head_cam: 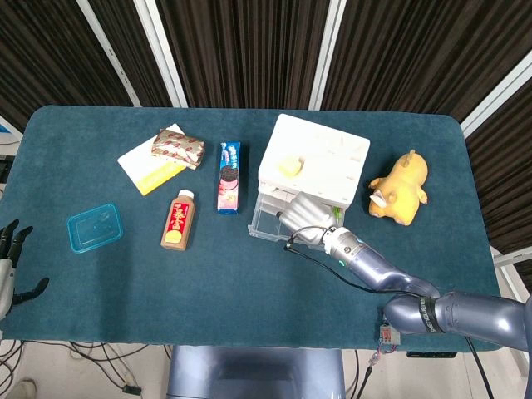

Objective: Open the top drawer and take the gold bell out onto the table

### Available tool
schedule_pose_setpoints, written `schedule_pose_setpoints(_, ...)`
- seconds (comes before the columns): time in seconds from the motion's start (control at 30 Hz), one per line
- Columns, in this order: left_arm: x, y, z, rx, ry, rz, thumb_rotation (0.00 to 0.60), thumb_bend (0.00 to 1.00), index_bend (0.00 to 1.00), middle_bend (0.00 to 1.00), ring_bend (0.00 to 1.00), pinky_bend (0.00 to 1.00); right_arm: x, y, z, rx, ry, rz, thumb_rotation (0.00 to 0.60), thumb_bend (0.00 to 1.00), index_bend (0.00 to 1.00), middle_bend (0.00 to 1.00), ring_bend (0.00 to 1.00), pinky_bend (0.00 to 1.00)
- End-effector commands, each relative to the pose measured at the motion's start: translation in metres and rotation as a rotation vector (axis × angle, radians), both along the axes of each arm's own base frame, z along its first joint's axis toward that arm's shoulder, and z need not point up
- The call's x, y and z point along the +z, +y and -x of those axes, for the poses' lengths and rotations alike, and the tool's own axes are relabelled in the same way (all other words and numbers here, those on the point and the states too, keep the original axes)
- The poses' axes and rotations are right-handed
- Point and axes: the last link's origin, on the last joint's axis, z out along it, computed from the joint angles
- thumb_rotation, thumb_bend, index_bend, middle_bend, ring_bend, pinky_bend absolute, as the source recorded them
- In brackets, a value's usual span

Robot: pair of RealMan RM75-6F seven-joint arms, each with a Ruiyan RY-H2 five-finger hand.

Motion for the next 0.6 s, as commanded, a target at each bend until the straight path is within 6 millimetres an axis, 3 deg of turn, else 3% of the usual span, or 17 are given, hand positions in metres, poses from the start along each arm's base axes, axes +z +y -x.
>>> schedule_pose_setpoints(0.03, 0.0001, 0.0000, 0.0000, 0.000, 0.000, -0.001, 0.600, 0.19, 0.10, 0.00, 0.00, 0.00, -0.0007, 0.0005, 0.0001, -0.001, -0.006, -0.011, 0.600, 0.22, 0.45, 1.00, 1.00, 1.00)
schedule_pose_setpoints(0.6, 0.0004, 0.0001, 0.0001, 0.001, -0.001, -0.002, 0.600, 0.19, 0.10, 0.00, 0.00, 0.00, -0.0036, -0.0016, 0.0014, 0.010, 0.000, -0.027, 0.600, 0.22, 0.52, 1.00, 1.00, 1.00)
